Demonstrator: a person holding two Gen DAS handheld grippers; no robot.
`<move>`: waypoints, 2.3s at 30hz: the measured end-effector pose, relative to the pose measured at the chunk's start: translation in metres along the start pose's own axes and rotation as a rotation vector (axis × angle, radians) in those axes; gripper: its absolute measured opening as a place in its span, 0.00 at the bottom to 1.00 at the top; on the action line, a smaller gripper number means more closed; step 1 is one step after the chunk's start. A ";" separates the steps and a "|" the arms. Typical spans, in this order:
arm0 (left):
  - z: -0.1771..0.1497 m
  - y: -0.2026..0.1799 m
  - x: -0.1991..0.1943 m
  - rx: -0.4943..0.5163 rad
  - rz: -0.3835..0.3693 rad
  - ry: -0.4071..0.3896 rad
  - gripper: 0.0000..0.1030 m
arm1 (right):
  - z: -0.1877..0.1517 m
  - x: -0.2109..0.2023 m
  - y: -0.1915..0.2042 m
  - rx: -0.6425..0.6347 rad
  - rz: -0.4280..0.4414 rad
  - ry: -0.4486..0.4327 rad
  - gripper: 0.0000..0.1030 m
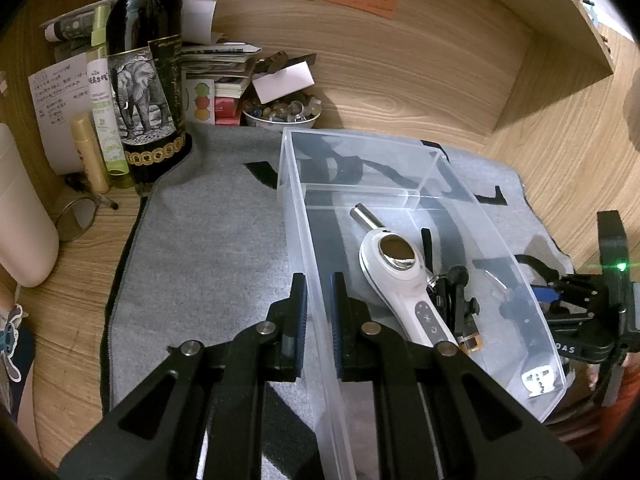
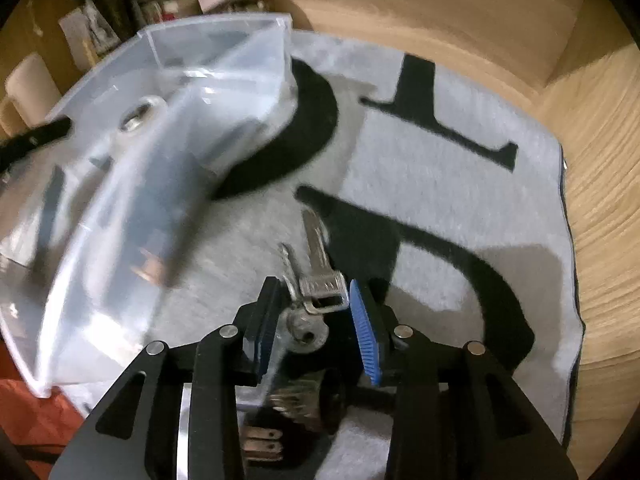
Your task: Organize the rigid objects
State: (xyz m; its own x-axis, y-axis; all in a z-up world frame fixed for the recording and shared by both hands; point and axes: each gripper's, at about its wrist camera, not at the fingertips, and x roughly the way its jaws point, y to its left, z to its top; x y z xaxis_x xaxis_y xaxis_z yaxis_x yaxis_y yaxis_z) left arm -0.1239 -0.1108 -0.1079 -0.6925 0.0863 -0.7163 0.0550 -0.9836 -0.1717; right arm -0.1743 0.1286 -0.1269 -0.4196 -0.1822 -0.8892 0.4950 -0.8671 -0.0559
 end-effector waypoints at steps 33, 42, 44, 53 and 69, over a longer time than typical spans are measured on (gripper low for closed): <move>0.001 -0.002 0.001 -0.001 -0.004 -0.001 0.10 | 0.002 0.004 -0.020 0.122 0.034 -0.031 0.37; 0.000 0.000 0.000 -0.002 -0.004 0.000 0.10 | 0.002 0.002 -0.023 0.156 0.039 -0.066 0.21; 0.000 0.001 0.000 -0.001 -0.005 0.000 0.10 | 0.002 0.000 -0.023 0.157 0.048 -0.074 0.21; 0.000 0.001 0.000 -0.002 -0.006 -0.001 0.10 | 0.008 -0.028 -0.021 0.162 0.024 -0.166 0.21; 0.000 0.001 0.000 -0.003 -0.008 -0.002 0.10 | 0.058 -0.108 0.017 0.047 0.039 -0.452 0.21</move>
State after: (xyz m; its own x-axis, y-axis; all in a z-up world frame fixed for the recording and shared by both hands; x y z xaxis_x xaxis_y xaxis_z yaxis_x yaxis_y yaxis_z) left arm -0.1234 -0.1118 -0.1082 -0.6941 0.0944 -0.7137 0.0511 -0.9824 -0.1796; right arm -0.1642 0.1064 -0.0053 -0.6964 -0.3902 -0.6023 0.4862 -0.8739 0.0040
